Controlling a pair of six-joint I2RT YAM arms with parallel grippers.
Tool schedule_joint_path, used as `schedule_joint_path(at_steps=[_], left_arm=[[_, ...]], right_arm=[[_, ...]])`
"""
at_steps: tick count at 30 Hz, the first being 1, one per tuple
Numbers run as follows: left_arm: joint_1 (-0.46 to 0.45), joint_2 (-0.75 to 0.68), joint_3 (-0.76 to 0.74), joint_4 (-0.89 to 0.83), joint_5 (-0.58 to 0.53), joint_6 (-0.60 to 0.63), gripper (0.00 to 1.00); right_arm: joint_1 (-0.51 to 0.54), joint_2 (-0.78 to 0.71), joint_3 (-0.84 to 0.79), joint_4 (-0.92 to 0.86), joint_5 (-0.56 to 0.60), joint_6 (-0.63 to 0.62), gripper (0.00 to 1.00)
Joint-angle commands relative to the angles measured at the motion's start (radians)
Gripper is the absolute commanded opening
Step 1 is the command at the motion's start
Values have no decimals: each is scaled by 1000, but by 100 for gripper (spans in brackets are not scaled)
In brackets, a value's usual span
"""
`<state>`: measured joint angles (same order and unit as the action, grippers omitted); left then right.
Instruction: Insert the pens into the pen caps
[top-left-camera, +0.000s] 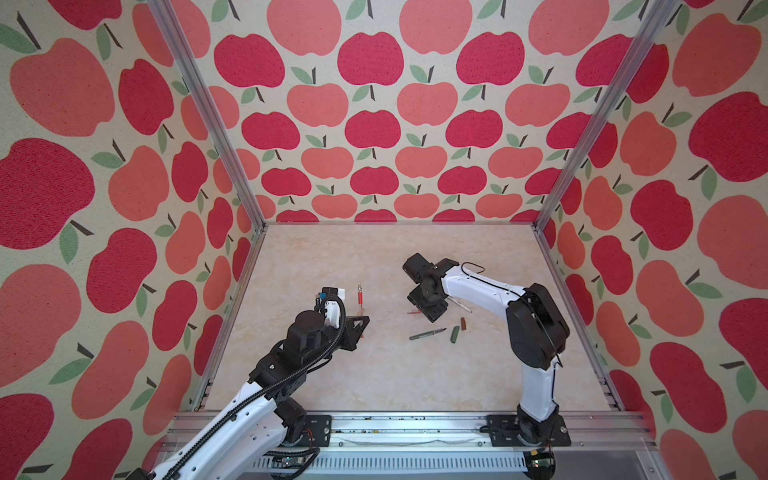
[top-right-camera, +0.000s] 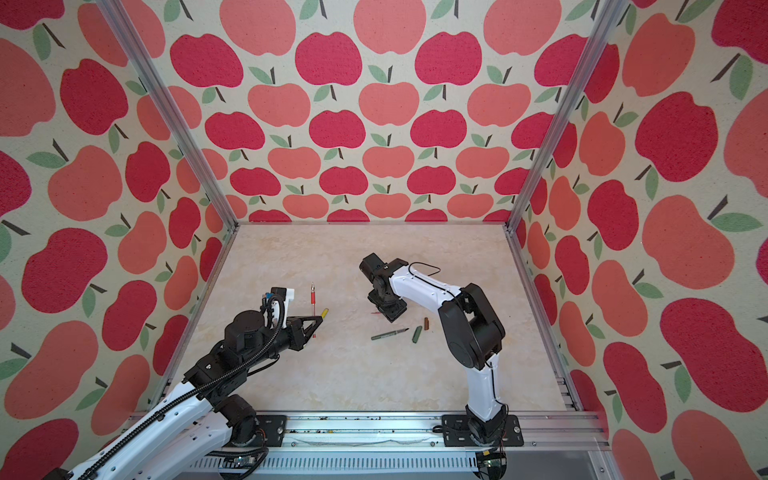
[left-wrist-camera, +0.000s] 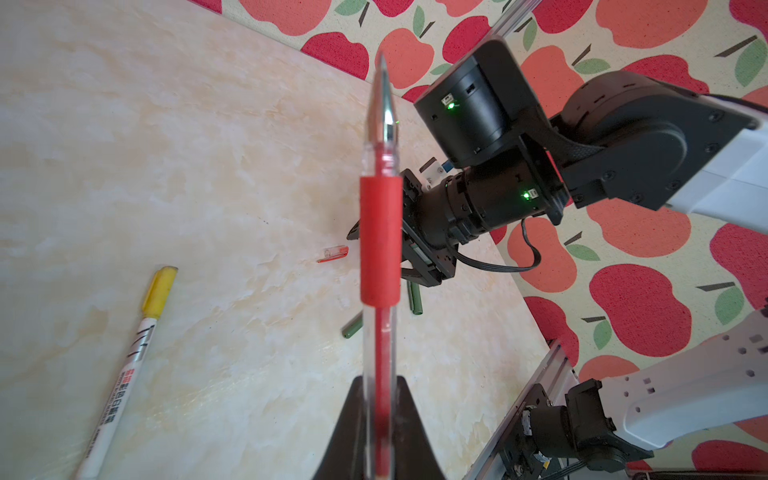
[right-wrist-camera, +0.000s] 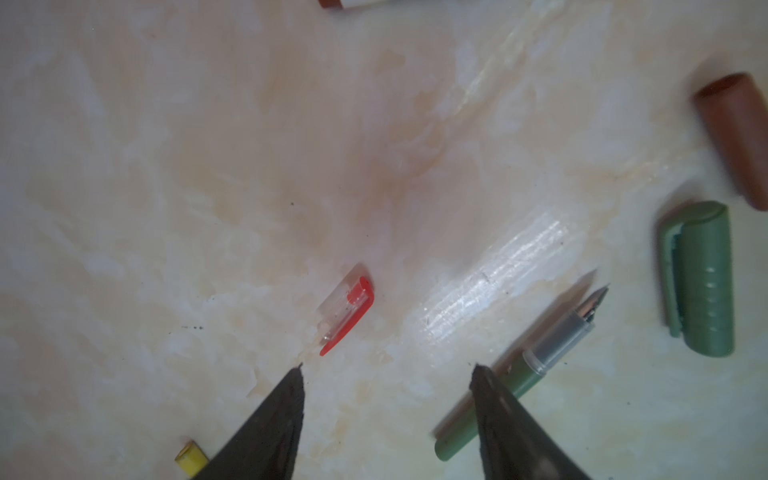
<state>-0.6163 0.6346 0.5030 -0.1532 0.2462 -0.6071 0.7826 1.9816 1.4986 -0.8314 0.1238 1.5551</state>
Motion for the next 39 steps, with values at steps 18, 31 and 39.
schedule_joint_path(at_steps=[18,31,39], left_arm=[[5,-39,52,-31,7,84,0],[6,-52,76,-75,-5,130,0],[6,-49,68,-78,-7,130,0]], right_arm=[[5,166,143,-80,-1,76,49],[7,259,206,-131,9,53,33],[6,272,181,-70,-8,40,20]])
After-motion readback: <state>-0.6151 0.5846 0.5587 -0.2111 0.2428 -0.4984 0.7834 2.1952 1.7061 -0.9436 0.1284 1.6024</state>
